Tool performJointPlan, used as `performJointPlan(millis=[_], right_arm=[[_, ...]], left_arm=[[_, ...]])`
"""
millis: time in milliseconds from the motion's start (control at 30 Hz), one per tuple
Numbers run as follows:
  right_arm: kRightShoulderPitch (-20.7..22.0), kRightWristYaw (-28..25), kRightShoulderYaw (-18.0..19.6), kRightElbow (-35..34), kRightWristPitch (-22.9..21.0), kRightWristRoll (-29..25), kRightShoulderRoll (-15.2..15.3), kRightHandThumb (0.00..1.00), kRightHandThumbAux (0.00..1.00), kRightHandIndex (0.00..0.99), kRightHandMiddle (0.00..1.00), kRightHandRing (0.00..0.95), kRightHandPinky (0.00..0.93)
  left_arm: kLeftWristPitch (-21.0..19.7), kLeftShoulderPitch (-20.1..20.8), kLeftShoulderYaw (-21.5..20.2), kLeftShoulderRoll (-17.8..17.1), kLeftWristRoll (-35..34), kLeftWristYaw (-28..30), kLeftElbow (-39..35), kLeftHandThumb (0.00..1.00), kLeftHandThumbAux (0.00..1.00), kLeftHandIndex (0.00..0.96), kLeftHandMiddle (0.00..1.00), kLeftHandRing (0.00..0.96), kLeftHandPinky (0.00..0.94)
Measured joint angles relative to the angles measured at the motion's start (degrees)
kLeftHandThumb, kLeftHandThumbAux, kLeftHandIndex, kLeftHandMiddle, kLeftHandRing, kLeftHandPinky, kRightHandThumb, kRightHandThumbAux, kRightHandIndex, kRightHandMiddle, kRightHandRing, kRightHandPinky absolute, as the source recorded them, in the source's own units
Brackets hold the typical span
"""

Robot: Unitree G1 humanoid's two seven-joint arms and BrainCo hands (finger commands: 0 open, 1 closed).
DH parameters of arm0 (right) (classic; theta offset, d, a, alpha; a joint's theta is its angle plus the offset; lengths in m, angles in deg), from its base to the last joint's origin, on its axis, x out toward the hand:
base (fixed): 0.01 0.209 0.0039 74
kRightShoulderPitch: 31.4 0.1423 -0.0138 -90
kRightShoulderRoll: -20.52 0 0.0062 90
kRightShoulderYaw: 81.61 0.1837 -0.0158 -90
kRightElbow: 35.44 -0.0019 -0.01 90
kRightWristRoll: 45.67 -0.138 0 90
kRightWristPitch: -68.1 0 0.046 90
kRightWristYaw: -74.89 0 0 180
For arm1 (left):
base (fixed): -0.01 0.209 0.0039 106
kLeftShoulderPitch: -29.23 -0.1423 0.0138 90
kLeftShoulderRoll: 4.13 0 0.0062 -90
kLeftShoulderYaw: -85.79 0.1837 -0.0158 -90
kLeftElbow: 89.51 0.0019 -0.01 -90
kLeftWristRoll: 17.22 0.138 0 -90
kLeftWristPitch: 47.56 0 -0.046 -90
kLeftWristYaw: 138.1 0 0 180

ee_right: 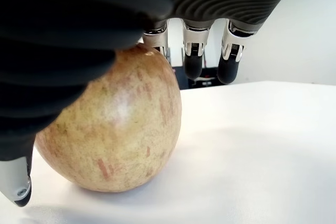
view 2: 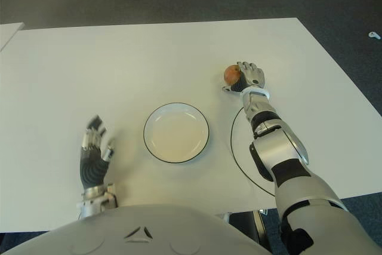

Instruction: Put the apples into the plate.

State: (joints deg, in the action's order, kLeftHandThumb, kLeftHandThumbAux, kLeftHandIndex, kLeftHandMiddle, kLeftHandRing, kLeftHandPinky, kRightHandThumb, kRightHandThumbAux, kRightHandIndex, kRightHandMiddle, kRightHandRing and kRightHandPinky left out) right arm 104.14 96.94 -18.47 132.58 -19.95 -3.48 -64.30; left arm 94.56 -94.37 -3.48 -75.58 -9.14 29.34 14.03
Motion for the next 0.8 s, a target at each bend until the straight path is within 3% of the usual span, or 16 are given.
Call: performJointPlan(millis=[233, 367, 433, 467, 500, 633, 800], right_arm=[[-0.21, 0.0, -0.01, -0.01, -0.15, -0.17, -0.04, 0.197, 0.543, 0.012, 0.07, 0.037, 0.007], [-0.23, 0.0, 0.0, -0.02, -0.14, -0.28, 0.01, 0.231, 0.553, 0.062, 0.146, 0.123, 0.106], [-0.23, 0.0, 0.04, -0.02, -0.14, -0.38, 0.09, 0.264, 0.56, 0.153, 0.239, 0.23, 0.195], [-0.24, 0.0, 0.08, -0.02, -0.14, -0.43, 0.11, 0.292, 0.568, 0.221, 0.335, 0.34, 0.291], [-0.24, 0.0, 0.13, -0.02, -0.14, -0.48, 0.15, 0.432, 0.621, 0.295, 0.423, 0.418, 0.375], [-0.32, 0.74, 0.17, 0.03, -0.15, -0.49, 0.47, 0.64, 0.695, 0.402, 0.586, 0.58, 0.55], [-0.67, 2.33, -0.1, 0.02, -0.15, -0.45, 0.28, 0.694, 0.711, 0.43, 0.668, 0.66, 0.647]], left_arm=[[0.36, -0.48, 0.0, -0.21, -0.82, 0.56, 0.05, 0.172, 0.568, 0.081, 0.043, 0.022, 0.022], [0.7, -0.64, 0.03, -0.2, -1.42, 0.66, 0.14, 0.183, 0.56, 0.083, 0.047, 0.023, 0.024], [0.72, -0.65, 0.07, -0.2, -1.54, 0.94, 0.14, 0.186, 0.557, 0.081, 0.046, 0.023, 0.024], [0.73, -0.62, 0.08, -0.19, -1.58, 1.02, 0.15, 0.186, 0.554, 0.08, 0.045, 0.022, 0.021], [0.74, -0.57, 0.09, -0.19, -1.59, 1.03, 0.16, 0.183, 0.555, 0.077, 0.042, 0.021, 0.016], [0.74, -0.4, 0.05, -0.12, -1.35, 1.04, 0.16, 0.173, 0.559, 0.074, 0.04, 0.021, 0.013], [0.63, -0.5, -0.05, -0.16, -0.82, 1.04, 0.09, 0.165, 0.563, 0.074, 0.041, 0.023, 0.015]])
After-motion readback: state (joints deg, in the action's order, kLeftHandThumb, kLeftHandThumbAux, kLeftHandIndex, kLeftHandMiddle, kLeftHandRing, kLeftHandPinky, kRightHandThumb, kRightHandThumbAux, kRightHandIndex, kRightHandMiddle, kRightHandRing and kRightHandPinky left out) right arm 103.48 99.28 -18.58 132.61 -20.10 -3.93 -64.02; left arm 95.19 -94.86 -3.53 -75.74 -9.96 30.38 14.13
